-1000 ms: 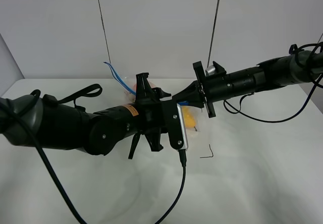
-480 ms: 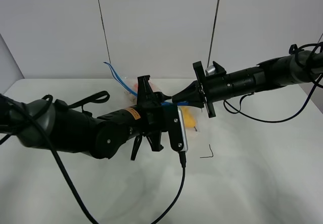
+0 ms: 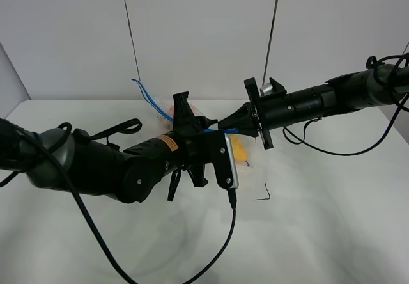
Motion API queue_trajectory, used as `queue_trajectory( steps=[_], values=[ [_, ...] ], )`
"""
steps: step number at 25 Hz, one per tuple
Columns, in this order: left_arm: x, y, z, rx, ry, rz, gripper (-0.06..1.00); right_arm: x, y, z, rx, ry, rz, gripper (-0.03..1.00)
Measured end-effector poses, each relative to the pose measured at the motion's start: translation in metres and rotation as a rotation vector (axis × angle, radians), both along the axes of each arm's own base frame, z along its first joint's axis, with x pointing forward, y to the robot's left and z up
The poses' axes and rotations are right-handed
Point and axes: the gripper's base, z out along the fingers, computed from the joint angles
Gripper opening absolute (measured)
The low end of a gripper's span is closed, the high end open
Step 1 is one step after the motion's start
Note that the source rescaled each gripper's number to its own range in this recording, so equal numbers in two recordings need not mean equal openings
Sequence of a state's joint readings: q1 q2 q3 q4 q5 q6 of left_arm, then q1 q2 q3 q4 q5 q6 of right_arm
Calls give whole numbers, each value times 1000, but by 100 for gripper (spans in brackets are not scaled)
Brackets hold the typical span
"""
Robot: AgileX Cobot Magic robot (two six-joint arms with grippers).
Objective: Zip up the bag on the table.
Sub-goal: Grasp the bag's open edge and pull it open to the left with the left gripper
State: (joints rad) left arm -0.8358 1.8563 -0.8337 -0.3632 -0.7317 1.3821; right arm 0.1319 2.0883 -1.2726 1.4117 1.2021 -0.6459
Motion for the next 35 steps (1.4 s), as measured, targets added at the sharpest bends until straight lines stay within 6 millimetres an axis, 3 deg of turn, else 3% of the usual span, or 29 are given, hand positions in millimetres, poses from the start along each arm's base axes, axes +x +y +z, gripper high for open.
queue_trajectory(
  steps=[4,14,19,30,35],
  values=[
    [0,0,0,0,0,0,23,0,0,0,0,0,0,0],
    [0,0,0,0,0,0,20,0,0,0,1,0,-1,0],
    [0,0,0,0,-1,0,1,0,0,0,2,0,-2,0],
    [2,2,0,-1,0,9,0,0,0,0,2,4,-4,0],
    [13,14,0,5,-5,45,0,3,1,1,16,8,-34,0]
  ],
)
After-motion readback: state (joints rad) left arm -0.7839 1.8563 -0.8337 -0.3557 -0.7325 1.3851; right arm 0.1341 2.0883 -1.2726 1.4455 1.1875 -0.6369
